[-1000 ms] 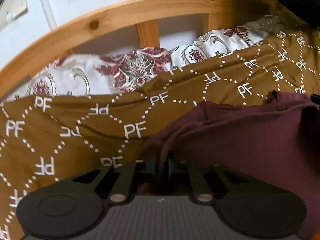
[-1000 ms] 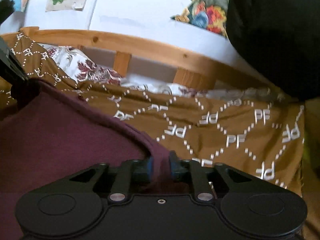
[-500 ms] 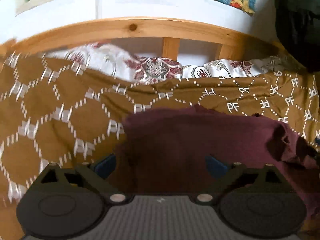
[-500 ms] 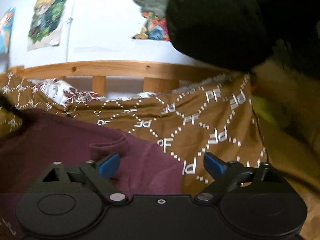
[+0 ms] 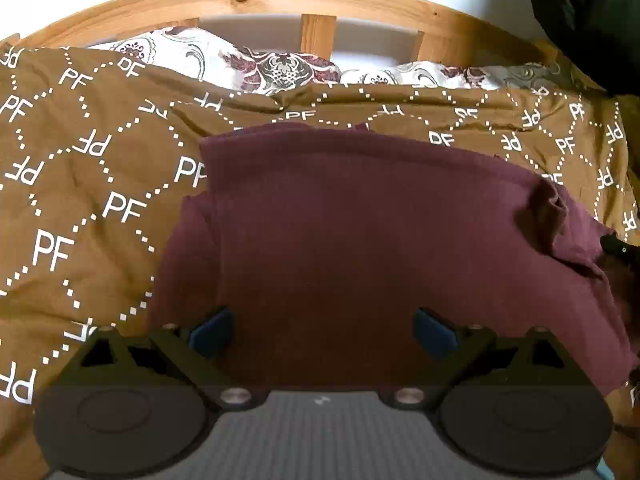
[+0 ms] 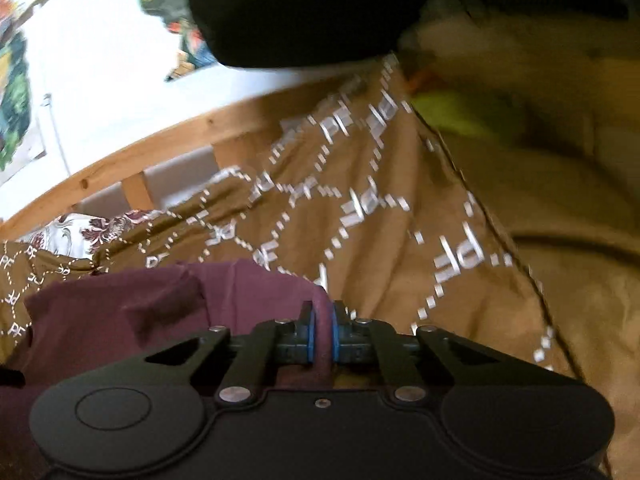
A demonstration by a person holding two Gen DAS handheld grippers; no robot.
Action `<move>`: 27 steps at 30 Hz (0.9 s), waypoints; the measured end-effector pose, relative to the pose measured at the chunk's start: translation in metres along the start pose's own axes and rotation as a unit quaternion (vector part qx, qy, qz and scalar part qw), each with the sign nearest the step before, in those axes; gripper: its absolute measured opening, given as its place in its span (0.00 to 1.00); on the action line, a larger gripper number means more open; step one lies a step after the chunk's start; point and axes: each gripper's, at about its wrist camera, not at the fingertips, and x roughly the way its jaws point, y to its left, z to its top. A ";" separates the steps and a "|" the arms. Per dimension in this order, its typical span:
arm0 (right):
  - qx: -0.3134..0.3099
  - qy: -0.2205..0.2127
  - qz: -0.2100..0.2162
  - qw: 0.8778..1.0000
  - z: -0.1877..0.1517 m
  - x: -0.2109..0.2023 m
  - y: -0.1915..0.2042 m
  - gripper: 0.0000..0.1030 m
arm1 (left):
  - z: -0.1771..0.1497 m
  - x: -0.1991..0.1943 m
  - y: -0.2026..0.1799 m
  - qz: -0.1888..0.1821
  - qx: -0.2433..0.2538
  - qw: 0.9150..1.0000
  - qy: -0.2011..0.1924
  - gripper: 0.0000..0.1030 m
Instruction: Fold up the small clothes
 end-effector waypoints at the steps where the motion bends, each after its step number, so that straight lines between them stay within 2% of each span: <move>1: 0.008 0.005 -0.002 1.000 -0.002 0.003 -0.004 0.07 | -0.001 0.000 -0.001 0.003 0.004 1.000 0.002 0.96; 4: 0.021 0.003 0.002 1.000 -0.004 0.004 -0.008 0.11 | -0.003 -0.001 -0.004 0.008 0.017 1.000 0.001 0.96; 5: 0.021 -0.002 0.001 1.000 -0.002 0.002 -0.007 0.21 | -0.003 -0.001 -0.005 0.009 0.020 1.000 0.001 0.97; 6: 0.013 -0.010 -0.002 1.000 0.000 -0.001 -0.003 0.26 | -0.004 -0.001 -0.005 0.009 0.020 1.000 0.002 0.97; 8: -0.014 -0.026 -0.010 0.999 0.002 -0.004 0.007 0.50 | -0.004 0.000 -0.005 0.007 0.015 1.000 0.003 0.98; 10: -0.056 -0.050 -0.011 0.997 0.002 -0.009 0.023 0.66 | -0.004 -0.002 -0.005 0.003 0.009 1.000 0.002 0.98; 11: -0.078 -0.060 -0.007 0.995 0.000 -0.011 0.032 0.71 | -0.004 -0.003 -0.004 0.002 0.007 1.000 0.001 0.98; 14: -0.155 -0.068 0.029 0.985 -0.009 -0.016 0.061 0.76 | -0.006 -0.005 -0.003 -0.003 0.001 1.000 0.001 0.99; 16: -0.208 -0.057 0.053 0.975 -0.020 -0.014 0.081 0.76 | -0.009 -0.006 -0.003 -0.007 0.000 1.000 0.004 0.99; 19: -0.261 -0.038 0.058 0.963 -0.035 0.000 0.103 0.69 | -0.013 -0.009 -0.003 -0.011 0.003 1.000 0.006 0.99; 21: -0.275 -0.032 0.051 0.959 -0.040 0.010 0.109 0.55 | -0.015 -0.010 -0.004 -0.012 0.007 1.000 0.008 0.99; 22: -0.278 -0.031 0.045 0.959 -0.041 0.013 0.109 0.40 | -0.015 -0.011 -0.004 -0.012 0.009 1.000 0.008 0.99; 23: -0.274 -0.029 0.036 0.961 -0.039 0.017 0.108 0.22 | -0.016 -0.012 -0.003 -0.013 0.009 1.000 0.007 0.99; 24: -0.262 -0.029 0.030 0.964 -0.036 0.019 0.106 0.15 | -0.016 -0.013 -0.003 -0.014 0.008 1.000 0.006 0.99; 27: -0.180 -0.038 0.023 0.983 -0.022 0.015 0.086 0.07 | -0.015 -0.015 0.000 -0.018 -0.002 1.000 0.003 0.99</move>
